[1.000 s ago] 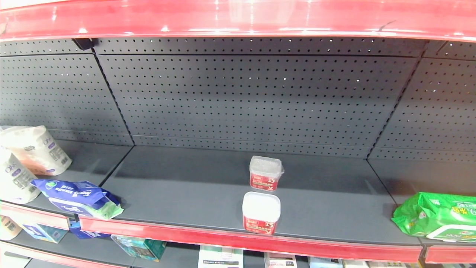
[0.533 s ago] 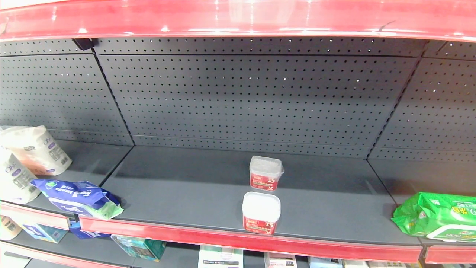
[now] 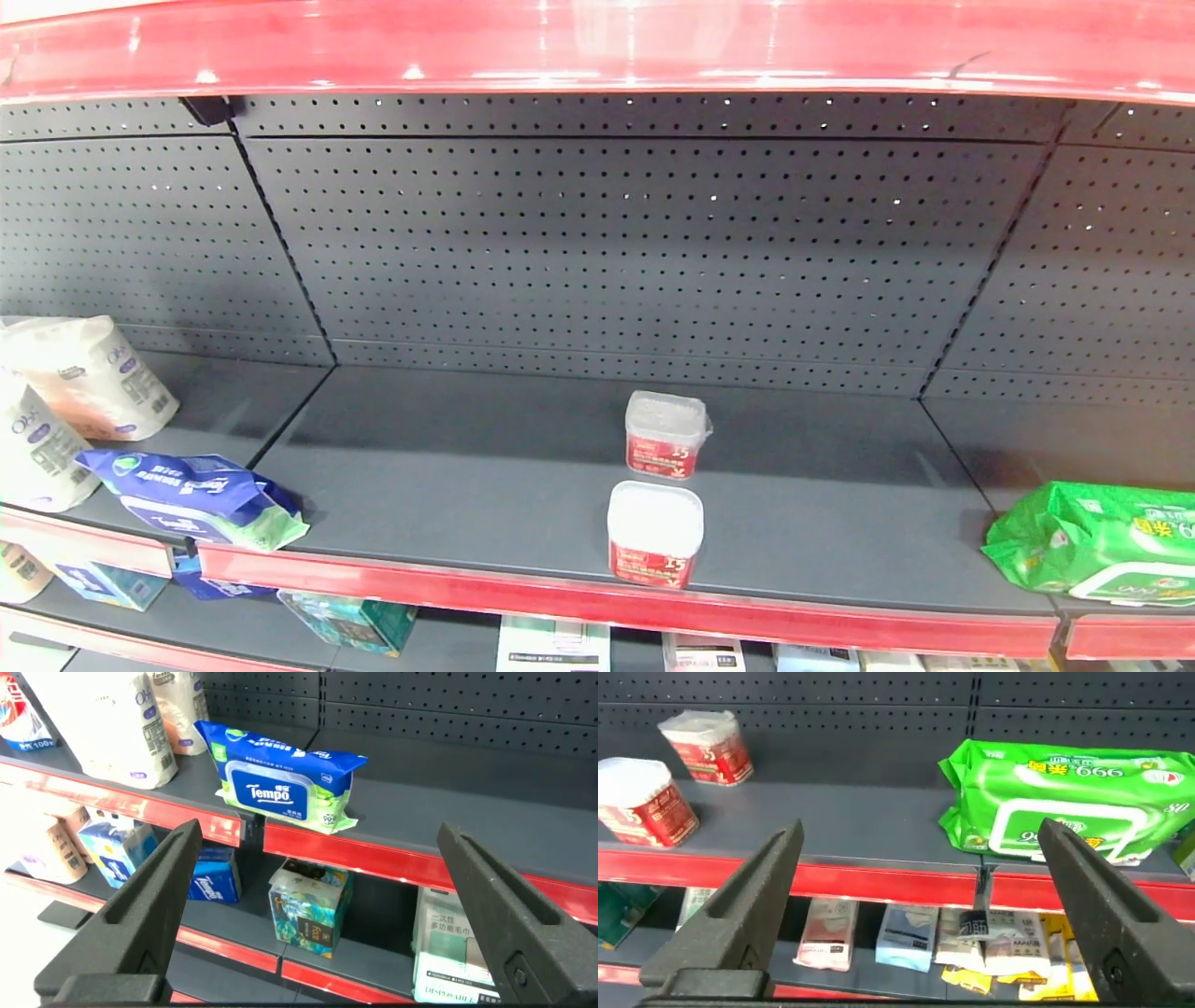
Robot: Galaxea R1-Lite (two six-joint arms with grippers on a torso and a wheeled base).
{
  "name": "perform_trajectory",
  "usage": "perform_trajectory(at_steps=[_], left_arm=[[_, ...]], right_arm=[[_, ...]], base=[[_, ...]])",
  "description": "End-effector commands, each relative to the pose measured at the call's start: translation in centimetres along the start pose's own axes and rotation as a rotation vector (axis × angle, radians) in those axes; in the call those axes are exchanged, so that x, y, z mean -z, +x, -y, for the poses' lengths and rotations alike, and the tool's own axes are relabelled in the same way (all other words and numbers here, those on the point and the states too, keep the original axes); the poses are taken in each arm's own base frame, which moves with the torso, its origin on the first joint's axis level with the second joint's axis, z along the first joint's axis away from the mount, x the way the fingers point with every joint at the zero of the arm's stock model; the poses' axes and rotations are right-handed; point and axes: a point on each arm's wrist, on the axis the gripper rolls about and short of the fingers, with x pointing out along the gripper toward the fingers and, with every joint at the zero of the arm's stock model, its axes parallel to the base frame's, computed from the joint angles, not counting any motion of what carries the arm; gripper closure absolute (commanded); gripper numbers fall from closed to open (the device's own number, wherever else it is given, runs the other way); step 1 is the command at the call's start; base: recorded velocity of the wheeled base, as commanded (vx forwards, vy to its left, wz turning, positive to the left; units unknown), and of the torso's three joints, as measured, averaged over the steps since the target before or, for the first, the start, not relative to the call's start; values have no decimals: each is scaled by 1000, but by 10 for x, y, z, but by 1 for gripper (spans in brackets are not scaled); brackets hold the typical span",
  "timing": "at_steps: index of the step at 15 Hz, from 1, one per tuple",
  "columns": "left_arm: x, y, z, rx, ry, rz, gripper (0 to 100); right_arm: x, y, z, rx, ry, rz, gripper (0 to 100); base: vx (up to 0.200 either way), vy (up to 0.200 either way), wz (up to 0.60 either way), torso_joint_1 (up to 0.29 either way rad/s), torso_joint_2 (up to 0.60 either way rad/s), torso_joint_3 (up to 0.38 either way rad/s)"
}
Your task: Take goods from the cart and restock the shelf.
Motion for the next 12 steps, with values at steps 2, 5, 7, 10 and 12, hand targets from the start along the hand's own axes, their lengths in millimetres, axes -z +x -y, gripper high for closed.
perform_trajectory(at_steps=[2, 5, 7, 10, 12], left_arm=[[0, 0, 0, 0, 0, -1, 0], [0, 0, 0, 0, 0, -1, 0], [0, 0, 0, 0, -1, -1, 0], [0, 0, 0, 0, -1, -1, 0], [0, 0, 0, 0, -1, -1, 0]], right_arm=[[0, 0, 0, -1, -1, 1, 0], [0, 0, 0, -1, -2, 1, 0], [0, 0, 0, -1, -4, 1, 0], [0, 0, 0, -1, -7, 1, 0], [0, 0, 0, -1, -7, 1, 0]], base=[[0, 0, -300, 1, 1, -1], [0, 0, 0, 0, 0, 0], [0, 0, 0, 0, 0, 0], [0, 0, 0, 0, 0, 0], [0, 0, 0, 0, 0, 0]])
